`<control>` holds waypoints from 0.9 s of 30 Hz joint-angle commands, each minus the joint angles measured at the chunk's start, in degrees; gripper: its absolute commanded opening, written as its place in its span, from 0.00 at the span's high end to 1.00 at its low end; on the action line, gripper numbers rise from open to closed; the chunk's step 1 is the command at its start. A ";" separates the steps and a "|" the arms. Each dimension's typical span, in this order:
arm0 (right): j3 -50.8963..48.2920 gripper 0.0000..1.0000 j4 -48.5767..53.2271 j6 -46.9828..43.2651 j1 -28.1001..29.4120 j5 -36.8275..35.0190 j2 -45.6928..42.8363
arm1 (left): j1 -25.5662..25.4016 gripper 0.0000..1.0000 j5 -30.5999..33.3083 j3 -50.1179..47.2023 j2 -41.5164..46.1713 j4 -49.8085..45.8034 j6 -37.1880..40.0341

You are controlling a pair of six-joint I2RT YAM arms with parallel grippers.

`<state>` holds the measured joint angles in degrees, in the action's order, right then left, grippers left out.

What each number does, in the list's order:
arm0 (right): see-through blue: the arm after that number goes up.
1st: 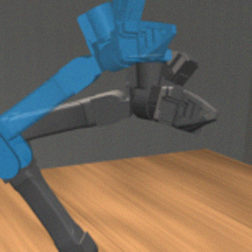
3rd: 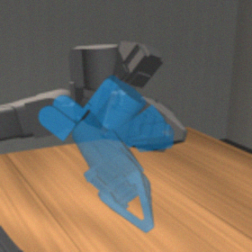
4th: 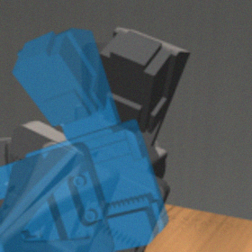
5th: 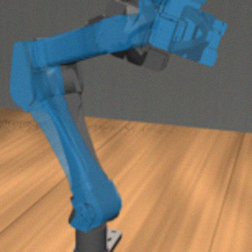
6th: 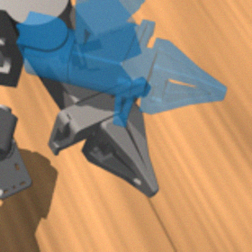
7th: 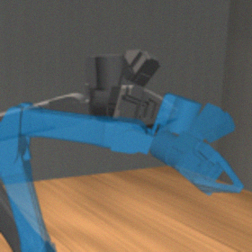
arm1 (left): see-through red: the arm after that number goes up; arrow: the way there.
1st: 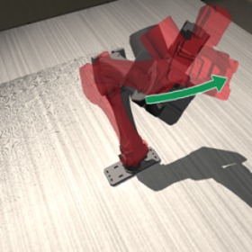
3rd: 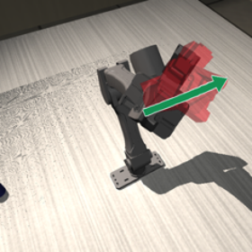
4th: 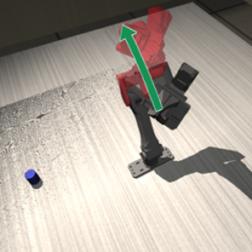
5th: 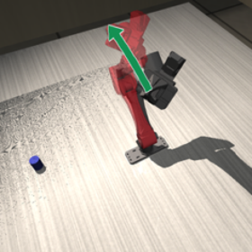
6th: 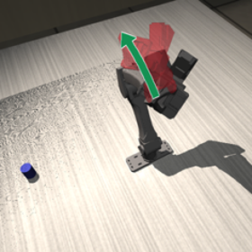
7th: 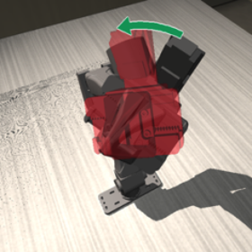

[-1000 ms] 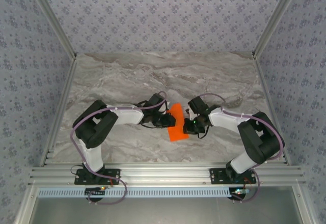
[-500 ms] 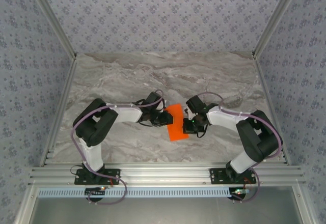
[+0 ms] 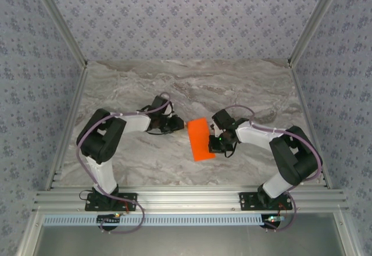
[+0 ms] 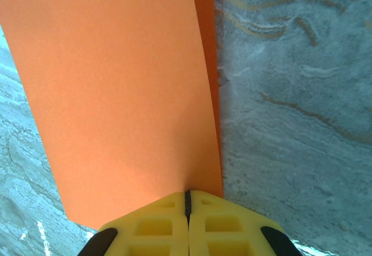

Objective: Fold a paper plane with a square sheet of paper (fold left side to right side)
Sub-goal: First fold the square sheet of paper in half at the center of the table.

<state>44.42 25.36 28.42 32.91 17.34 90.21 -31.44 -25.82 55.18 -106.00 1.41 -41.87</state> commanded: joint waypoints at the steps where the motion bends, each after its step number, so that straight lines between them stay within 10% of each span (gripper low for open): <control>1: -2.63 0.96 5.71 -0.77 -0.30 -8.47 3.39 | -0.36 0.79 0.52 -1.30 6.00 -1.17 3.06; 13: -2.19 0.96 6.36 -1.07 -0.21 -8.79 3.74 | -7.12 0.79 -5.28 5.35 -3.19 5.27 1.17; 27: -2.40 0.96 7.67 -0.92 -0.12 -9.59 3.12 | -6.01 0.79 2.00 7.59 -9.44 2.58 5.39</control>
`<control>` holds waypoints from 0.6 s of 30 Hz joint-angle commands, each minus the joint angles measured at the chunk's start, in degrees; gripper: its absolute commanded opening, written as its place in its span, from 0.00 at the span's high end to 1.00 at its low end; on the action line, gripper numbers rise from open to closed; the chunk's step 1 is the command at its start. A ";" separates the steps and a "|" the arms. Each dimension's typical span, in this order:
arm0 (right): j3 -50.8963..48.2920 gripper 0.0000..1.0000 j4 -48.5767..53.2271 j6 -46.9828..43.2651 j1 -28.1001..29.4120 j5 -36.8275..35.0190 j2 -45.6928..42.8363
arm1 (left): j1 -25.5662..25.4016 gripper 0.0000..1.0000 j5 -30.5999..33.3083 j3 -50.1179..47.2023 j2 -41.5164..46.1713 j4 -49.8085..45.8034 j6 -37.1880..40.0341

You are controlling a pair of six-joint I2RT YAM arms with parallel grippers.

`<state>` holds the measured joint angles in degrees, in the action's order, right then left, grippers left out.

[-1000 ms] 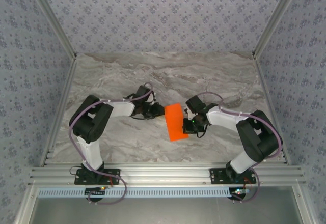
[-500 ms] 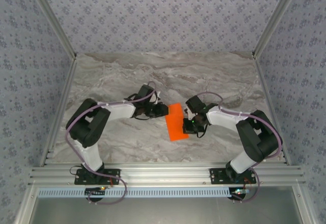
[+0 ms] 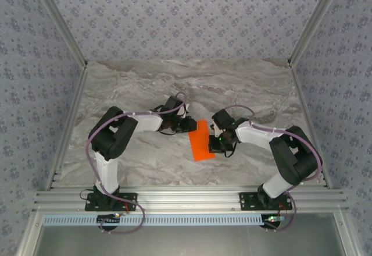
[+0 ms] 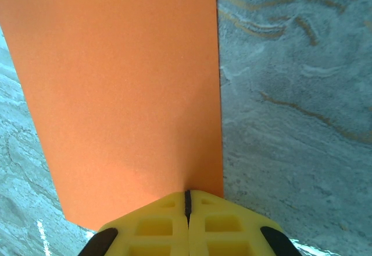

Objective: Fold a paper plane with a square sheet of paper (fold left side to right side)
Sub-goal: First fold the square sheet of paper in half at the center of the table.

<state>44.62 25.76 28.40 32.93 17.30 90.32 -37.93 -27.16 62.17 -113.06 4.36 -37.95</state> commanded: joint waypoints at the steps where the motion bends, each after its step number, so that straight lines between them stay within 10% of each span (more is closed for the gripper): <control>1: -2.73 0.96 7.29 -0.94 -0.09 -9.40 2.94 | 0.84 0.80 3.65 0.37 -2.61 -0.14 1.27; 18: -3.29 0.96 7.58 -0.85 0.22 -8.14 1.82 | 8.60 0.80 7.73 6.42 -6.36 -4.61 5.03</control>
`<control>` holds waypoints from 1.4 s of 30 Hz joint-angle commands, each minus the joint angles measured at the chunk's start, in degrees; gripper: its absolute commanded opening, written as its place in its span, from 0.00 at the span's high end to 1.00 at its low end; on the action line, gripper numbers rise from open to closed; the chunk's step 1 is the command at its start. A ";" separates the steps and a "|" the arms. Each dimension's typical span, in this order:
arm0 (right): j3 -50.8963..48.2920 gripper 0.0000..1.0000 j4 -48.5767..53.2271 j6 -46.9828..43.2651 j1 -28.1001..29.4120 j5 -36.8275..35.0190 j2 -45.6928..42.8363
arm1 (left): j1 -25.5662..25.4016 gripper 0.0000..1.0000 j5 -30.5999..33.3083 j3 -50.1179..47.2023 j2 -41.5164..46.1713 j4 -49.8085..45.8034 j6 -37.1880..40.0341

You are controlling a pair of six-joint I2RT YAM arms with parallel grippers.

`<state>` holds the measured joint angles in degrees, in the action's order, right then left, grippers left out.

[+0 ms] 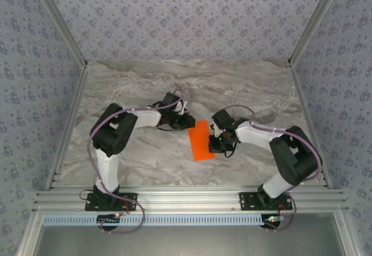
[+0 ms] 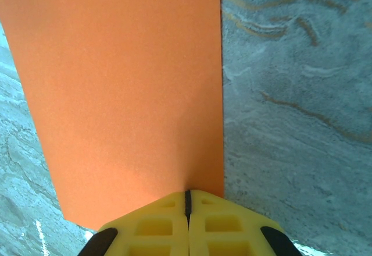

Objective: Fold a paper plane with a square sheet of paper (fold left side to right side)
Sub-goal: First fold the square sheet of paper in half at the center of the table, then rotate the square sheet of paper at the center of the table.

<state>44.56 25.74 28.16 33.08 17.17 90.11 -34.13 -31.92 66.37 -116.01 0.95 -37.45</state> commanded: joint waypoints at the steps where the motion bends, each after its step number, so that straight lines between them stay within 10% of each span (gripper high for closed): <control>1: -3.16 0.96 7.62 -0.48 0.11 -7.96 1.94 | 5.27 0.80 12.58 2.97 -3.54 -1.59 4.81; 13: -2.88 0.90 -0.12 1.11 0.38 -1.78 -3.45 | 8.38 0.75 8.37 1.20 4.76 -0.35 5.59; 31: 2.22 0.00 3.30 1.70 1.18 -8.85 -5.41 | 6.32 0.44 16.42 -30.17 41.09 2.68 -0.12; 42: 6.49 0.00 7.47 4.43 5.84 -11.97 0.04 | 6.22 0.42 17.98 -32.31 44.02 1.68 0.53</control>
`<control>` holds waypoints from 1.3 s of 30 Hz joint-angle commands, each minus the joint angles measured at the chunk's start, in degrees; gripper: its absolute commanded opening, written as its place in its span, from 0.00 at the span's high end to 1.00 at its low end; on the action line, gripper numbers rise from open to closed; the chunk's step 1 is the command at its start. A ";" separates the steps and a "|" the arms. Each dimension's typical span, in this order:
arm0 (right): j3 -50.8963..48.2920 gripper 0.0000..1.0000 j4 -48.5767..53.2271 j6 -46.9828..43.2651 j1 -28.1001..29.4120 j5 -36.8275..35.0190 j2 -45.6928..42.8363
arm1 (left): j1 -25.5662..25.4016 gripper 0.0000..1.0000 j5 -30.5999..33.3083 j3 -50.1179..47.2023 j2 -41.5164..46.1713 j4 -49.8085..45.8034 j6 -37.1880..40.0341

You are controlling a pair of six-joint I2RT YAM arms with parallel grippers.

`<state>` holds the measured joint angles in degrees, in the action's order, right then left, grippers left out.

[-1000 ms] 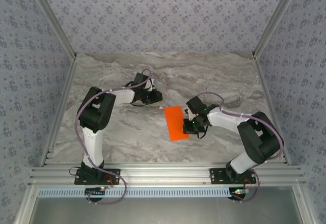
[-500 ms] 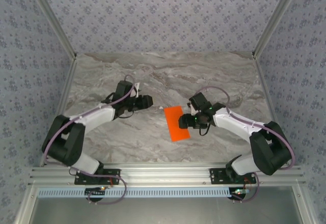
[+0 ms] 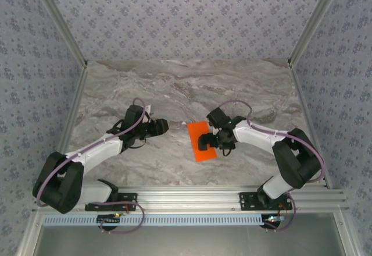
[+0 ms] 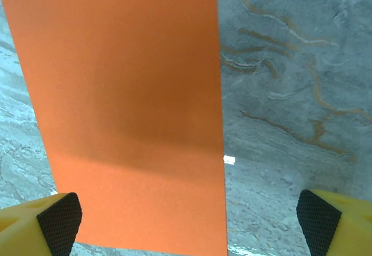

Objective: Fold a paper plane with a square sheet of paper (fold left side to right side)
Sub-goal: Rotate the square sheet of paper at the center of the table.

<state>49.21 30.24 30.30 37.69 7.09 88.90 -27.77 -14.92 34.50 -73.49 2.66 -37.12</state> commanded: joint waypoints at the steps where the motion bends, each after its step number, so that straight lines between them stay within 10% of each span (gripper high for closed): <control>1: 2.31 0.00 3.20 2.62 1.90 -2.14 1.66 | -0.14 0.41 1.03 -0.40 1.69 -0.23 0.36; 24: 7.81 0.00 1.87 8.23 12.35 -1.52 6.68 | -0.13 0.38 1.33 -1.72 7.26 -3.27 1.04; 39: -5.60 0.02 -9.22 3.84 -6.59 10.12 -11.63 | -7.88 0.48 -9.81 4.86 -6.65 5.54 -3.38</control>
<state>47.70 25.02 35.05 34.76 11.44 79.50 -32.82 -21.02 35.51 -76.60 3.70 -38.68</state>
